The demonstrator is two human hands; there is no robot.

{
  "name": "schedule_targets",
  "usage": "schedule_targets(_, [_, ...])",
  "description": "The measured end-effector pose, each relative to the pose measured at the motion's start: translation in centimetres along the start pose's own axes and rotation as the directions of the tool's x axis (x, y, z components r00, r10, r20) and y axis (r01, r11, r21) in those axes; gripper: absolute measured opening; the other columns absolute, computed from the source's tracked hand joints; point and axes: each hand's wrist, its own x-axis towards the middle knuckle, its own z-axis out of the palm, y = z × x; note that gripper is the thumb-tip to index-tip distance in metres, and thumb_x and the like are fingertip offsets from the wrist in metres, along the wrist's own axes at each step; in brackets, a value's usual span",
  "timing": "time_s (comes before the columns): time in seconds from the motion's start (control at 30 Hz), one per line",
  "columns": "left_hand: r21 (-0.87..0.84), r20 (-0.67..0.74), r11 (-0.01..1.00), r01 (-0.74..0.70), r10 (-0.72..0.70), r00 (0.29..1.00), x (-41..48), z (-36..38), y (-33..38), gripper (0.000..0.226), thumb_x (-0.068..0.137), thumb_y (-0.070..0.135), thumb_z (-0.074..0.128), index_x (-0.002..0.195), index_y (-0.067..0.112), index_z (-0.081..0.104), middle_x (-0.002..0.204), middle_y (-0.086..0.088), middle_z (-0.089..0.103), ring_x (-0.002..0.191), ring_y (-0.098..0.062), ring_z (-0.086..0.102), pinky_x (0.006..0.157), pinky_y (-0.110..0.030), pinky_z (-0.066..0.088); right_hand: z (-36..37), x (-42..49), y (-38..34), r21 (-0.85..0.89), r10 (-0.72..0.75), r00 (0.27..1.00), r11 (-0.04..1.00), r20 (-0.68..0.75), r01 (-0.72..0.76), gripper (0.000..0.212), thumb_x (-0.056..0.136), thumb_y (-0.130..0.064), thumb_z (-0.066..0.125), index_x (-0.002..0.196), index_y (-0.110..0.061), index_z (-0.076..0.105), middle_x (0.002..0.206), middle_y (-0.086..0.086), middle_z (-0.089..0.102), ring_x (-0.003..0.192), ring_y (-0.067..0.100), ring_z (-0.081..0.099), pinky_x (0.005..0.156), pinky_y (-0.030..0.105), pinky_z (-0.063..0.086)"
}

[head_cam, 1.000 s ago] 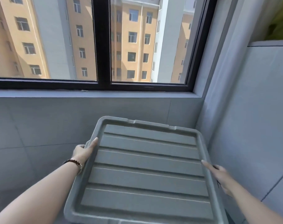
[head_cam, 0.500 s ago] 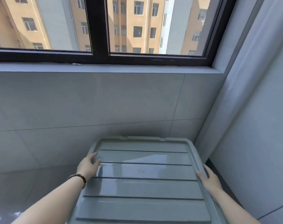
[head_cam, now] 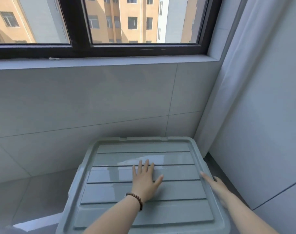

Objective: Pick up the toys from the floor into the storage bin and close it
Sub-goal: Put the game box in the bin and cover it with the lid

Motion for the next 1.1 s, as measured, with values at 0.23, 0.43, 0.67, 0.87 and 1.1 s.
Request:
schedule_targets(0.23, [0.008,0.026,0.993,-0.115,0.115,0.993,2.4,4.4,7.9,0.109,0.055,0.074,-0.026,0.151,0.031,0.006,0.159,0.001,-0.01,0.145,-0.024,-0.017,0.114,-0.043,-0.015,-1.0,0.0,0.8,0.251,0.1,0.906,0.943,0.412,-0.218,0.069,0.075,-0.059,0.068,0.126,-0.014,0.058,0.115,0.02,0.066,0.106,0.035,0.064,0.093,0.051,0.05])
schedule_targets(0.43, [0.009,-0.065,0.999,-0.031,0.031,0.997,3.0,6.0,9.8,0.089,0.073,0.071,-0.022,0.15,0.034,0.002,0.159,0.002,-0.012,0.145,-0.024,-0.018,0.117,-0.044,-0.011,-0.7,1.5,1.6,-0.015,-0.012,0.995,1.0,-0.095,0.011,0.097,0.04,-0.081,0.071,0.111,-0.016,0.065,0.113,0.007,0.067,0.102,0.024,0.063,0.092,0.038,0.051])
schedule_targets(0.67, [0.015,-0.073,1.0,-0.023,0.024,0.997,2.8,6.2,9.7,0.071,0.085,0.066,-0.004,0.15,0.037,0.003,0.159,0.004,-0.011,0.145,-0.021,-0.017,0.118,-0.042,-0.009,0.7,0.8,1.8,-0.178,-0.177,0.953,0.975,-0.247,0.134,0.083,0.066,-0.074,0.059,0.124,-0.014,0.055,0.121,0.005,0.062,0.11,0.026,0.059,0.091,0.037,0.049])
schedule_targets(0.87, [0.015,-0.096,1.0,-0.024,0.025,0.995,2.9,6.4,9.6,0.088,0.068,0.066,-0.019,0.149,0.038,0.002,0.159,0.006,-0.011,0.145,-0.021,-0.017,0.118,-0.041,-0.01,1.0,0.1,1.1,-0.251,-0.221,0.917,0.958,-0.332,0.14,0.073,0.081,-0.063,0.055,0.133,-0.013,0.048,0.131,0.007,0.056,0.122,0.027,0.051,0.093,0.036,0.045])
schedule_targets(1.1, [0.029,-0.105,0.999,-0.029,0.031,0.994,3.2,5.6,9.6,0.056,0.095,0.056,0.009,0.148,0.039,0.014,0.159,0.009,0.006,0.147,-0.018,-0.002,0.119,-0.038,-0.004,2.1,-0.9,0.5,-0.307,-0.291,0.858,0.937,-0.423,0.167,0.056,0.09,-0.049,0.051,0.129,-0.008,0.051,0.122,0.011,0.061,0.116,0.029,0.054,0.086,0.033,0.046])
